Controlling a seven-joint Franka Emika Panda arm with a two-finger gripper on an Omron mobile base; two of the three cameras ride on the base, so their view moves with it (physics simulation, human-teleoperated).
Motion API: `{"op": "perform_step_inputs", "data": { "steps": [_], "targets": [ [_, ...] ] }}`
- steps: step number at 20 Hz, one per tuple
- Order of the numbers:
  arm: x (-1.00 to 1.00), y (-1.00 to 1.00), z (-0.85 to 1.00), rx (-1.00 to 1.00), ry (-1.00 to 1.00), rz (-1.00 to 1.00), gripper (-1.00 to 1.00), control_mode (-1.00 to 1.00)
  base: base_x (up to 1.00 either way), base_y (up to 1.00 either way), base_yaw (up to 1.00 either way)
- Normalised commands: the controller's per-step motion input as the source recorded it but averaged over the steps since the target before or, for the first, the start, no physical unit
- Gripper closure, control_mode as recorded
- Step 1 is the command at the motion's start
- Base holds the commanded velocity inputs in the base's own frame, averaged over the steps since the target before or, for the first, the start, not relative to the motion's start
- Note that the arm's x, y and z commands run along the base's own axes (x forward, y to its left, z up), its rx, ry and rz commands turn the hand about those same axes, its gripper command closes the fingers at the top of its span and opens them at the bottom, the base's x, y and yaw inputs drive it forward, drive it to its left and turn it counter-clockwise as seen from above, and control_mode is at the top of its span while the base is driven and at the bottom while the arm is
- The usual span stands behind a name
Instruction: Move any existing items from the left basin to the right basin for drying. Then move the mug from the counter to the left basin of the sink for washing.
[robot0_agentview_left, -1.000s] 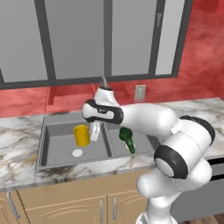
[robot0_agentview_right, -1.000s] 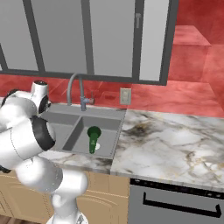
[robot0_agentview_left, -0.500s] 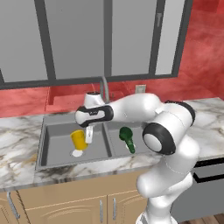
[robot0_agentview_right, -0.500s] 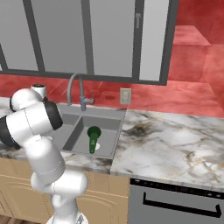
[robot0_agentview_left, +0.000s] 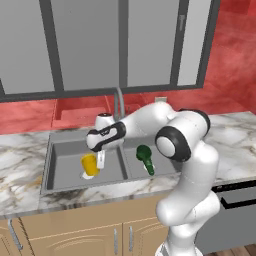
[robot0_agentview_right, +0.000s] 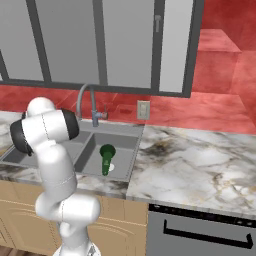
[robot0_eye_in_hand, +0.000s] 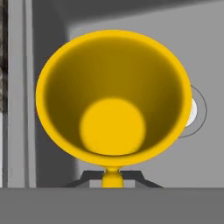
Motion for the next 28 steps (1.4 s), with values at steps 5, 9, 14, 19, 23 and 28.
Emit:
{"op": "perform_step_inputs", "data": {
  "steps": [5,9,14,19,23,28],
  "targets": [
    [0.25,0.11,-0.46,-0.03,0.0,0.0,1.0,-1.0,0.0,0.0,0.0],
    [0.28,0.1,-0.37,-0.03,0.0,0.0,1.0,-1.0,0.0,0.0,0.0],
    [0.37,0.07,-0.33,-0.01,0.0,0.01,1.0,-1.0,0.0,0.0,0.0],
    [0.39,0.05,-0.35,-0.02,-0.04,0.02,1.0,-1.0,0.0,0.0,0.0],
    [0.31,0.06,-0.34,-0.01,-0.02,0.05,1.0,-1.0,0.0,0.0,0.0],
    [0.27,0.05,-0.35,-0.01,-0.02,0.05,1.0,-1.0,0.0,0.0,0.0]
  ]
}}
